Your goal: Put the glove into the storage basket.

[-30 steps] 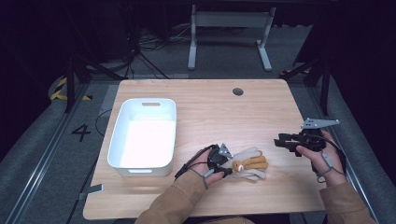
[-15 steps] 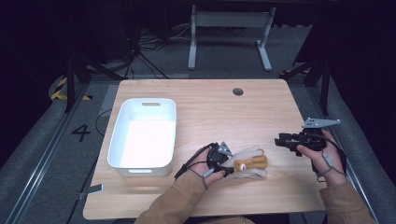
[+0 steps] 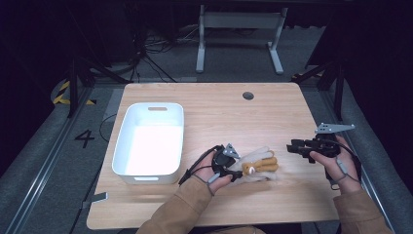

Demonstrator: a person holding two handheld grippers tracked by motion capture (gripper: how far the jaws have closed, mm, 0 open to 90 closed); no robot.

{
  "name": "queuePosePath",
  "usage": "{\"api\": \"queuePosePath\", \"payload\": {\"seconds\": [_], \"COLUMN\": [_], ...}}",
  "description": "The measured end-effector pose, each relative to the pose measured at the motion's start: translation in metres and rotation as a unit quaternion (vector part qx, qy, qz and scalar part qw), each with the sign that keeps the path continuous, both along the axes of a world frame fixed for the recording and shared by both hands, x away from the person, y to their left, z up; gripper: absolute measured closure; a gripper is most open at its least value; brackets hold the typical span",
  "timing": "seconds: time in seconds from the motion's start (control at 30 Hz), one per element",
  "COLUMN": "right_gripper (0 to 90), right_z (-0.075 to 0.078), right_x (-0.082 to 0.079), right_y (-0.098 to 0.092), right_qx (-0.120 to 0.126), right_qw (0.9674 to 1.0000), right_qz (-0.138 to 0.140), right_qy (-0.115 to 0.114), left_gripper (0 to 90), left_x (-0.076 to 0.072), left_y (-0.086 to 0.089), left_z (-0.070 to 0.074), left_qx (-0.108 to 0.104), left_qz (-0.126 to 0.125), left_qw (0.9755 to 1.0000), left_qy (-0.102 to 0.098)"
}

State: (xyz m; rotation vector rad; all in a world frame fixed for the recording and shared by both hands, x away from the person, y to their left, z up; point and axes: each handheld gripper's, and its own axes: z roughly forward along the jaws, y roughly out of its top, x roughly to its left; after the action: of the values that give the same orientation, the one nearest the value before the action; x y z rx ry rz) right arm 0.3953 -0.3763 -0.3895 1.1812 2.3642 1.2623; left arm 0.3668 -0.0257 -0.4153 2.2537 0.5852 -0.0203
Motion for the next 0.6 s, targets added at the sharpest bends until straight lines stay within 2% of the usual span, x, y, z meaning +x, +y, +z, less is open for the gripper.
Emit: {"api": "queuePosePath", "payload": {"seconds": [0.4,0.6], "right_gripper": [60.6,60.7], "right_z": [-0.001,0.0], "right_x": [0.009,0.017], "right_y": [0.003,0.008], "right_qx": [0.004,0.007], "right_qw": [1.0,0.9999], "right_qz": [0.003,0.009], "right_qy": [0.006,0.006], "left_gripper": [71.8,71.9], "left_x": [-0.001,-0.001], "left_y": [0.012,0.02], "left_z": [0.015,0.033], "left_qx": [-0.003,0.003], "left_qz": [0.025,0.045], "left_qw": [0.9997,0.9989], "left_qy": [-0.002,-0.006]}}
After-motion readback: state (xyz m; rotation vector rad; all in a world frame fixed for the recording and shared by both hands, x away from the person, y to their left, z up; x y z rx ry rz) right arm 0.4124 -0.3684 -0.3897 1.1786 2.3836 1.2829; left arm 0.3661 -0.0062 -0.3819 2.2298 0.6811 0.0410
